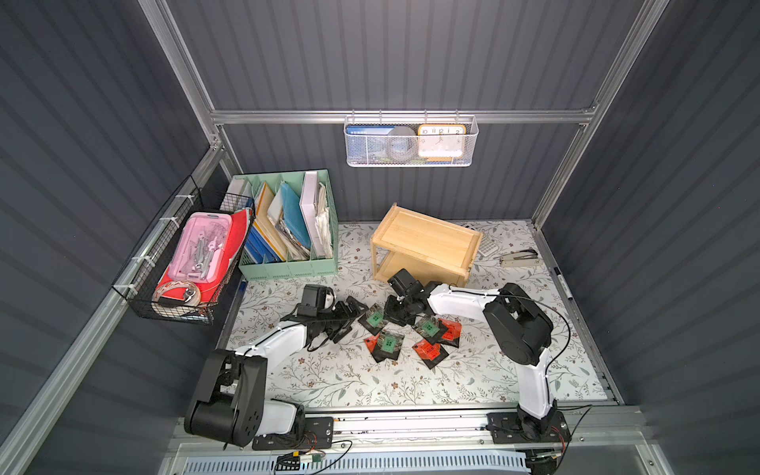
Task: Place the tea bags on the shelf by color
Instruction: Pick up the tea bag from the center of the board.
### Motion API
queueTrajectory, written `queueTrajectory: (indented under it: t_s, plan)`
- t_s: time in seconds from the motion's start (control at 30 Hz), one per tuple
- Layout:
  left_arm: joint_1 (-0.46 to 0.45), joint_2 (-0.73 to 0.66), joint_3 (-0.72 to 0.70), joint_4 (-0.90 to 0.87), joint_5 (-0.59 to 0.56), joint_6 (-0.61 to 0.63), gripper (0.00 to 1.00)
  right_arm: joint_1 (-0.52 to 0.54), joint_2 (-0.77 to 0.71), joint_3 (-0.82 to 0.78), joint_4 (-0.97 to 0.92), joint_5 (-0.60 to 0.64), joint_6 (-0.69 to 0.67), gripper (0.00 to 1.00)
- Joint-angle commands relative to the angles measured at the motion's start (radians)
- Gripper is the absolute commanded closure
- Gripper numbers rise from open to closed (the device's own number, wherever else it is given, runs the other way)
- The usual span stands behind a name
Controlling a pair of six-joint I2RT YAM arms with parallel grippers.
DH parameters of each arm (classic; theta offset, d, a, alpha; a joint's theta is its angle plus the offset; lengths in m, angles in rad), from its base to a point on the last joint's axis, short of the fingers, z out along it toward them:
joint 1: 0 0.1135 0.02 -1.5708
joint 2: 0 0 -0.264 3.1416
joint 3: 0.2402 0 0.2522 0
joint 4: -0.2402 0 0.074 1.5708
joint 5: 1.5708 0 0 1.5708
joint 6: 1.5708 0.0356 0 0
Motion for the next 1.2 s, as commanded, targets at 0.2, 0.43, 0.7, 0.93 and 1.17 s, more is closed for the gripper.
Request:
queueTrajectory:
  t_s: [0.2, 0.43, 0.7, 0.93, 1.17]
  plan:
    - [-0.005, 0.03, -0.022, 0.07, -0.001, -0.012, 0.03, -0.008, 0.035, 0.005, -0.022, -0.009, 0.007, 0.76]
    - [-0.005, 0.066, -0.01, 0.096, -0.002, -0.009, 0.03, -0.008, 0.006, 0.002, 0.004, -0.015, 0.005, 0.76]
    - [-0.005, 0.072, -0.009, 0.086, -0.005, 0.001, 0.03, -0.016, -0.021, 0.01, 0.057, -0.019, 0.033, 0.76]
    - [-0.006, 0.083, 0.004, 0.073, -0.003, 0.014, 0.03, -0.022, -0.001, 0.021, 0.071, -0.059, 0.046, 0.76]
    - [-0.006, 0.087, 0.005, 0.063, 0.002, 0.019, 0.03, -0.023, 0.024, 0.028, 0.072, -0.07, 0.05, 0.76]
